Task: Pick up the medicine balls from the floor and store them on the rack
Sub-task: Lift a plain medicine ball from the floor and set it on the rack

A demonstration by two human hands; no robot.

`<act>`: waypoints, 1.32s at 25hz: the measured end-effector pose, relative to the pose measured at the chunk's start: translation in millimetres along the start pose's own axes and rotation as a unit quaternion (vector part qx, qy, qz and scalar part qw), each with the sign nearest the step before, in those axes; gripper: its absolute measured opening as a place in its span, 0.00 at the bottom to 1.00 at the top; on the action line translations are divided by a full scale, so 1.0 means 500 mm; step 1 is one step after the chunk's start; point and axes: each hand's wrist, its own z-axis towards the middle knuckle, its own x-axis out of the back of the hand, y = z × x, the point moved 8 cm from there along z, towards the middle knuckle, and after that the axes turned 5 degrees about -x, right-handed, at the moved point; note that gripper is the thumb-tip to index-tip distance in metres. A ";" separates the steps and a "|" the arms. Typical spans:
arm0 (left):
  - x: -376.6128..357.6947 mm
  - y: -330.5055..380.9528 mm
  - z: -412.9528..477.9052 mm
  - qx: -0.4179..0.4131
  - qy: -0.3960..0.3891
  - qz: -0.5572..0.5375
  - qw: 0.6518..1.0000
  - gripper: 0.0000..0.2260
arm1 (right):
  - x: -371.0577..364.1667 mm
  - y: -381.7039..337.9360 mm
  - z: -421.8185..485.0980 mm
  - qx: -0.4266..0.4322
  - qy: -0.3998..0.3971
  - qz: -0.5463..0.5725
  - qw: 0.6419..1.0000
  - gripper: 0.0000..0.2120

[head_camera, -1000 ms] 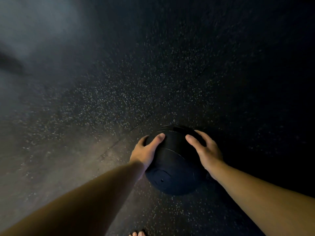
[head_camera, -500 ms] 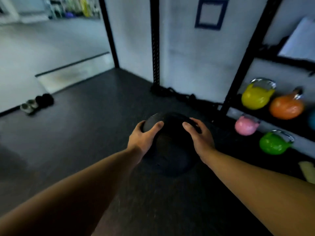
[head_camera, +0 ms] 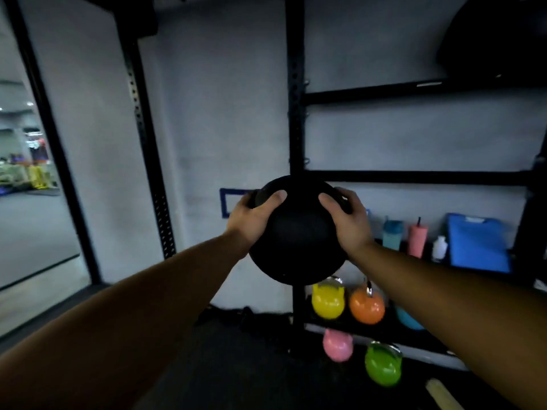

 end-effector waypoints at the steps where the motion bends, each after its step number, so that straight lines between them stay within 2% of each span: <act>1: -0.047 0.022 0.057 -0.009 -0.010 -0.011 1.000 0.29 | 0.023 -0.025 0.065 0.015 0.004 -0.008 1.000 0.40; 4: -0.170 0.043 0.220 -0.030 -0.027 -0.041 0.998 0.28 | 0.073 -0.061 0.248 0.053 0.016 -0.038 0.998 0.40; 8: -0.298 0.034 0.423 -0.060 -0.060 -0.049 0.995 0.37 | 0.096 -0.026 0.456 0.064 0.045 -0.056 0.995 0.39; 14: -0.459 -0.052 0.851 -0.096 -0.125 -0.037 0.987 0.30 | 0.043 0.085 0.857 0.070 0.095 -0.073 0.990 0.33; 17: -0.528 -0.093 1.037 -0.100 -0.137 -0.029 0.985 0.36 | 0.010 0.113 1.040 0.068 0.097 -0.096 0.988 0.31; 20: -0.602 -0.112 1.233 -0.135 -0.148 0.017 0.980 0.42 | -0.010 0.162 1.226 0.066 0.126 -0.097 0.985 0.30; 22: -0.662 -0.158 1.330 -0.160 -0.189 0.089 0.965 0.41 | -0.026 0.235 1.335 0.063 0.136 -0.118 0.982 0.26; 24: -0.706 -0.238 1.380 -0.202 -0.216 0.171 0.940 0.39 | -0.074 0.331 1.405 0.049 0.109 -0.185 0.976 0.27; 26: -0.754 -0.307 1.408 -0.270 -0.234 0.224 0.907 0.38 | -0.112 0.414 1.452 0.053 0.079 -0.259 0.961 0.35; 28: -0.790 -0.336 1.434 -0.344 -0.226 0.249 0.877 0.37 | -0.106 0.455 1.481 0.072 0.098 -0.287 0.950 0.40; 31: -0.801 -0.334 1.440 -0.412 -0.172 0.231 0.865 0.35 | -0.085 0.471 1.494 0.093 0.126 -0.284 0.946 0.40; 33: -0.796 -0.335 1.437 -0.426 -0.159 0.225 0.862 0.34 | -0.090 0.469 1.490 0.091 0.118 -0.289 0.946 0.41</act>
